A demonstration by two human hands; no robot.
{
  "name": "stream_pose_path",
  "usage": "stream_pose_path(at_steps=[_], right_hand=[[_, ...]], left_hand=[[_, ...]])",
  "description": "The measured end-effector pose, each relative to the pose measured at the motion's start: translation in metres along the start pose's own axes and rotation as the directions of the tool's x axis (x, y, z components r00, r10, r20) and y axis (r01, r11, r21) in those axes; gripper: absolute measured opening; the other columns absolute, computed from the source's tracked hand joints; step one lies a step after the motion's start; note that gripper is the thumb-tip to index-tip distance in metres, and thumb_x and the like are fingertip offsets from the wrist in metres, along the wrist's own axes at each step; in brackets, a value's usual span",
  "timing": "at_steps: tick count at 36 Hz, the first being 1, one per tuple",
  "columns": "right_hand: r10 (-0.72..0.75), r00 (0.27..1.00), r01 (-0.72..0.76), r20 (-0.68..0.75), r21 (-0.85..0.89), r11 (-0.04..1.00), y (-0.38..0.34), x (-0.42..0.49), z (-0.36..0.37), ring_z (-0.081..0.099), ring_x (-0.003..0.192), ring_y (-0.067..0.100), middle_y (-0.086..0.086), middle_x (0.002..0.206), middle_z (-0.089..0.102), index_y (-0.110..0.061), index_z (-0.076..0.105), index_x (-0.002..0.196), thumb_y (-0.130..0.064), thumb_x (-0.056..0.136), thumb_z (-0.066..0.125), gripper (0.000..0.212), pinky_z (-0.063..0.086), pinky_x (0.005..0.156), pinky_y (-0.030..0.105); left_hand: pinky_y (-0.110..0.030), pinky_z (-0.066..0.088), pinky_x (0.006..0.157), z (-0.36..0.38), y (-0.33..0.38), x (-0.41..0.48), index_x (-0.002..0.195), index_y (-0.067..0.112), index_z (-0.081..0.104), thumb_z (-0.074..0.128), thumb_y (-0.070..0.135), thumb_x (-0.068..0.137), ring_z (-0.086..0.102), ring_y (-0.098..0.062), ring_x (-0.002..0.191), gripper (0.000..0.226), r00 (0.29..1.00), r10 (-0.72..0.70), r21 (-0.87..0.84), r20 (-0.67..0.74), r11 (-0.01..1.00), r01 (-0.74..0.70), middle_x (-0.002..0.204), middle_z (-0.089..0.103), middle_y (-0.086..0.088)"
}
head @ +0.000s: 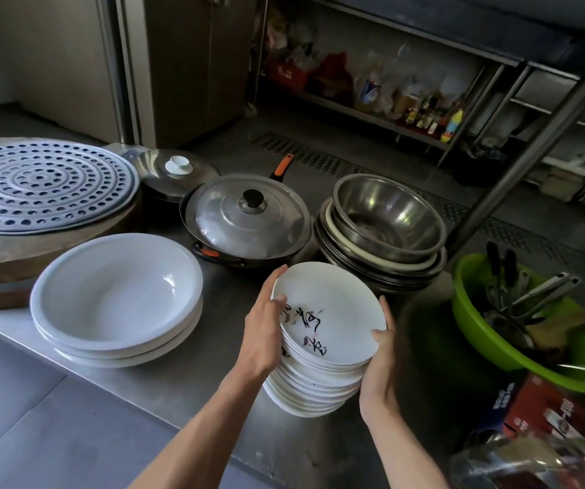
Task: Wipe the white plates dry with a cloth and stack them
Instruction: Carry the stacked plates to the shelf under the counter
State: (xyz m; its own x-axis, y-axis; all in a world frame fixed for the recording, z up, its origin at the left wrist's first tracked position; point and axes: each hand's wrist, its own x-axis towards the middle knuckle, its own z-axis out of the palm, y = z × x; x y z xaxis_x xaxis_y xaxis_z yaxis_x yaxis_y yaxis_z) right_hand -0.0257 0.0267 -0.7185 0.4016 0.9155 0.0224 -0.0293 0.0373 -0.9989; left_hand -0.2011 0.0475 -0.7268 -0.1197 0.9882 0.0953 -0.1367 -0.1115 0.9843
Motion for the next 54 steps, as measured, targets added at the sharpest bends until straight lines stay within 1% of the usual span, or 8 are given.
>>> stream_pose_path(at_steps=[3,10,17,21,25,35,43,54], right_hand=[[0.008,1.000,-0.008,0.006,0.000,1.000,-0.002,0.000,0.002,0.051,0.125,-0.004,-0.024,0.137,0.057,-0.061,0.057,0.123,-0.032,0.080,0.041,0.054,0.041,0.103,0.031],[0.029,1.000,-0.029,0.000,0.014,0.999,-0.005,-0.004,0.003,0.051,0.127,0.000,-0.021,0.137,0.057,-0.058,0.057,0.124,-0.032,0.081,0.040,0.053,0.041,0.106,0.034],[0.037,0.999,-0.036,-0.014,0.037,0.999,-0.008,-0.006,0.004,0.053,0.126,0.002,-0.020,0.134,0.060,-0.056,0.060,0.122,-0.030,0.080,0.042,0.053,0.042,0.103,0.034],[0.050,0.999,-0.050,-0.013,0.045,0.998,-0.007,-0.006,0.003,0.053,0.127,0.006,-0.018,0.134,0.061,-0.053,0.060,0.125,-0.031,0.078,0.042,0.055,0.043,0.104,0.037],[0.056,0.998,-0.054,-0.030,0.039,0.998,-0.006,-0.005,0.006,0.054,0.124,0.005,-0.022,0.130,0.062,-0.056,0.061,0.122,-0.032,0.078,0.043,0.054,0.044,0.101,0.035],[0.035,0.999,-0.035,-0.019,0.005,0.999,-0.005,-0.003,0.008,0.053,0.128,0.005,-0.018,0.136,0.060,-0.047,0.059,0.131,-0.031,0.079,0.043,0.057,0.040,0.112,0.044],[0.013,0.999,-0.013,-0.032,0.000,1.000,-0.005,-0.006,0.012,0.056,0.122,0.002,-0.017,0.132,0.062,-0.045,0.061,0.128,-0.028,0.079,0.043,0.055,0.044,0.107,0.039],[0.024,0.999,-0.023,-0.033,0.029,0.999,-0.002,-0.009,0.014,0.055,0.124,0.005,-0.017,0.132,0.062,-0.046,0.060,0.129,-0.030,0.080,0.041,0.055,0.045,0.100,0.035]], left_hand=[[-0.028,0.044,0.097,-0.001,0.001,0.001,0.141,0.054,0.049,0.035,0.046,0.090,0.055,0.007,0.122,0.053,1.000,-0.010,0.000,-0.009,1.000,0.010,0.132,0.063,0.025],[-0.042,0.045,0.108,0.000,-0.001,0.001,0.141,0.055,0.048,0.035,0.048,0.091,0.057,0.001,0.124,0.053,0.999,-0.033,-0.005,-0.004,0.999,0.033,0.133,0.063,0.021],[-0.041,0.044,0.108,-0.001,-0.002,0.000,0.141,0.056,0.048,0.035,0.046,0.090,0.054,0.004,0.125,0.054,1.000,-0.021,0.004,-0.008,1.000,0.021,0.136,0.060,0.025],[-0.047,0.045,0.110,-0.001,-0.003,0.000,0.141,0.055,0.049,0.038,0.044,0.085,0.055,-0.003,0.128,0.058,0.999,-0.036,-0.023,0.004,0.999,0.036,0.136,0.061,0.023],[-0.047,0.045,0.110,-0.002,-0.002,0.005,0.141,0.055,0.049,0.037,0.044,0.085,0.056,-0.001,0.125,0.058,0.999,-0.032,-0.020,0.003,0.999,0.032,0.135,0.062,0.022],[-0.054,0.043,0.112,-0.004,-0.016,0.005,0.146,0.048,0.048,0.036,0.043,0.092,0.054,-0.013,0.133,0.055,0.999,-0.028,-0.058,-0.031,0.998,0.026,0.141,0.060,0.014],[-0.057,0.042,0.112,-0.007,-0.019,0.006,0.146,0.042,0.051,0.039,0.044,0.091,0.055,-0.015,0.133,0.056,0.998,-0.032,-0.118,-0.047,0.993,0.027,0.142,0.061,0.009],[-0.058,0.041,0.113,-0.005,-0.020,0.005,0.144,0.045,0.052,0.039,0.045,0.090,0.053,-0.019,0.136,0.055,0.999,-0.033,-0.135,-0.036,0.990,0.028,0.143,0.060,0.009]])
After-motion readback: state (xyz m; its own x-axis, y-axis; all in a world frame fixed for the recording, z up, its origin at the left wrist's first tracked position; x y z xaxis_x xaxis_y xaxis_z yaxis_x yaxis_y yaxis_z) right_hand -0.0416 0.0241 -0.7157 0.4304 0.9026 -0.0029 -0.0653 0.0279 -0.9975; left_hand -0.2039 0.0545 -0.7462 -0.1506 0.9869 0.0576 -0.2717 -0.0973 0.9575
